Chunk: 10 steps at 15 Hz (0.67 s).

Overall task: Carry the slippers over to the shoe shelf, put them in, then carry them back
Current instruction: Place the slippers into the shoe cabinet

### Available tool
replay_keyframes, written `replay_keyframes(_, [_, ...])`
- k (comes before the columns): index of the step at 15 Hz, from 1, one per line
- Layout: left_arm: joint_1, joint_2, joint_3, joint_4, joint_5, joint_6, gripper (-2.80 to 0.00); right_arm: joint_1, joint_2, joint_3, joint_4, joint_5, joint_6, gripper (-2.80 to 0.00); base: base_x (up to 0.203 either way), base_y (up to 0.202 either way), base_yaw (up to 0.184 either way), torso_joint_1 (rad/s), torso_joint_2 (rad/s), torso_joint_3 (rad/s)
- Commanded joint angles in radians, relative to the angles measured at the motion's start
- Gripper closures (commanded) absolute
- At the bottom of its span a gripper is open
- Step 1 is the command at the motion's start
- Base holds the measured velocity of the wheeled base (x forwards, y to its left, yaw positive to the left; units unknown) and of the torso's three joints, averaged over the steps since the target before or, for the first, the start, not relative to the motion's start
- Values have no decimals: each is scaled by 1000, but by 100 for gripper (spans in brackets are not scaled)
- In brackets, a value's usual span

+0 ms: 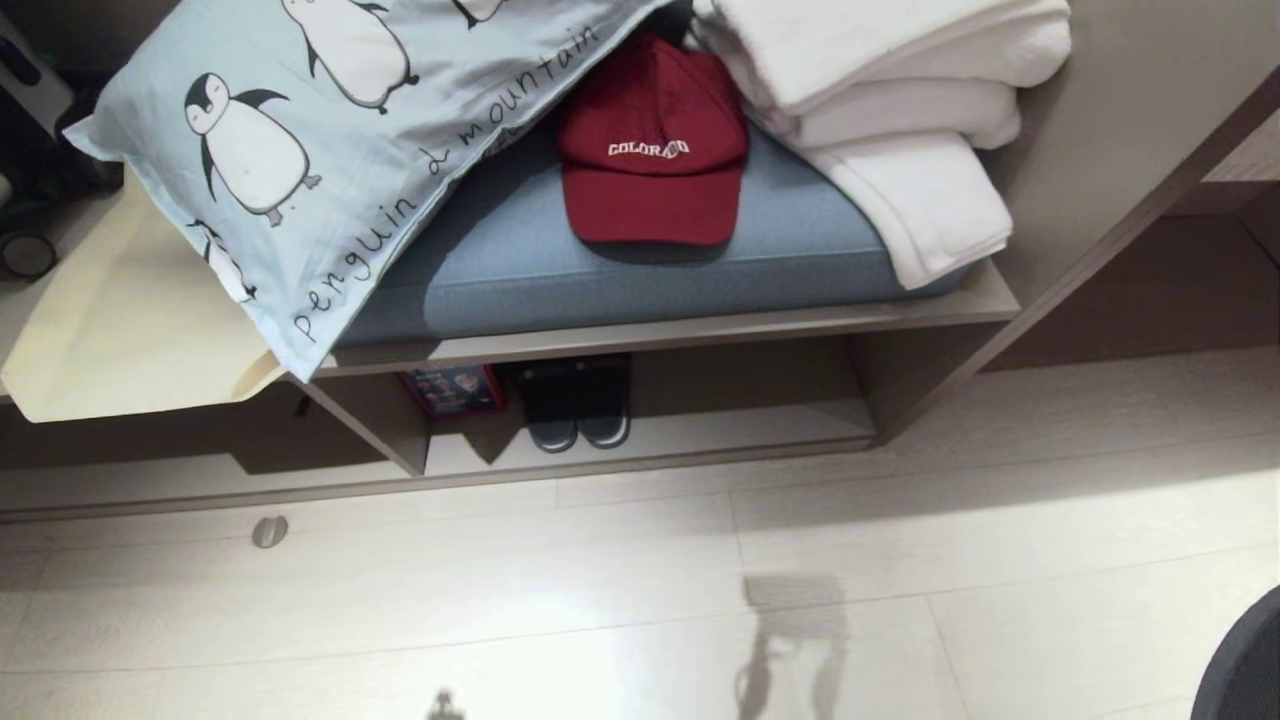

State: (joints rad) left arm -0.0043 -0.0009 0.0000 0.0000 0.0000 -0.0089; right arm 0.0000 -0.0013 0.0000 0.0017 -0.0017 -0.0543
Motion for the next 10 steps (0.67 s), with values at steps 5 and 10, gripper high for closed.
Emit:
replay_keyframes(5, [0,1,2,0,0,0,0,0,-2,2,0,0,-1,0,0,0,0,4,3,-198])
replay_keyframes(10, [0,1,2,0,0,-2,0,0,-2,2,0,0,-1,0,0,0,0,1,6,-195])
